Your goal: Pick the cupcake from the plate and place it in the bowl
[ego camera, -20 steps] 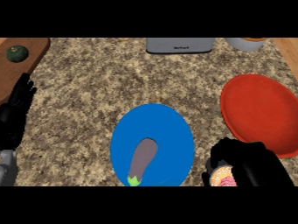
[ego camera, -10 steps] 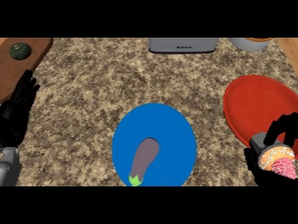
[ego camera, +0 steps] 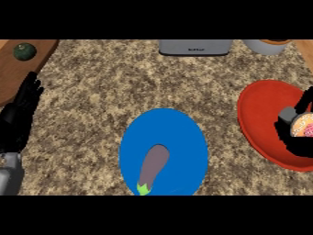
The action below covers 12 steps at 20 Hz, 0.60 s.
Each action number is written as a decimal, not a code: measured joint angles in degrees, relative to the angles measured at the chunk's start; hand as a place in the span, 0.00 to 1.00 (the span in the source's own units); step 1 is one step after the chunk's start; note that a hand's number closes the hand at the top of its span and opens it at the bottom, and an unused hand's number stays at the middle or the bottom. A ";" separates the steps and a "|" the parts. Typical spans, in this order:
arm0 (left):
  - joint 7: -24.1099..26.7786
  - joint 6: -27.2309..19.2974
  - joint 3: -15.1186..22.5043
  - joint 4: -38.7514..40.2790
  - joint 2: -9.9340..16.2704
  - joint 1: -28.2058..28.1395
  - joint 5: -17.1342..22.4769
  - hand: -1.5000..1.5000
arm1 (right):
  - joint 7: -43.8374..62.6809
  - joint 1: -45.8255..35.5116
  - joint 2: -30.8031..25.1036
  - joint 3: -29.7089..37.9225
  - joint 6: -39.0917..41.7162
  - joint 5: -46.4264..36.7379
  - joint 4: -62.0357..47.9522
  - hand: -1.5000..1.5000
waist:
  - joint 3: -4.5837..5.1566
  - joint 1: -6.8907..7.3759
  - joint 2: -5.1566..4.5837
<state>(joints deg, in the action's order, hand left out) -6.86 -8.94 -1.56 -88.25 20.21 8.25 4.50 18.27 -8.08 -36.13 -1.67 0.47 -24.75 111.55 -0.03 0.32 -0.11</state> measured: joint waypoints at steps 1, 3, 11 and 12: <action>-0.15 0.18 -0.07 -0.33 -0.15 -0.29 0.00 0.50 | -1.83 -1.22 0.22 0.94 0.26 0.68 -2.96 1.00 | 0.00 0.08 -0.01; 0.20 1.09 -0.87 0.86 0.04 0.56 0.25 0.50 | -5.23 -3.65 1.74 0.80 -0.55 -0.35 -8.89 1.00 | 0.01 0.16 -0.03; -1.09 1.52 -1.14 -0.96 -1.01 0.37 -0.91 0.50 | -17.86 -12.38 3.50 2.02 -2.46 -4.86 -32.69 1.00 | 0.05 0.57 -0.19; -0.71 1.46 -1.04 -0.61 -1.24 0.38 -1.10 0.50 | -16.95 -12.63 2.75 1.54 -1.71 -6.17 -34.81 1.00 | 0.04 0.66 -0.26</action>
<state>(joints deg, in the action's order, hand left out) -7.57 -7.48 -2.60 -88.86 18.97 8.62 3.40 1.32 -20.71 -33.38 -0.13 -1.24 -30.92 76.74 0.01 0.97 -0.37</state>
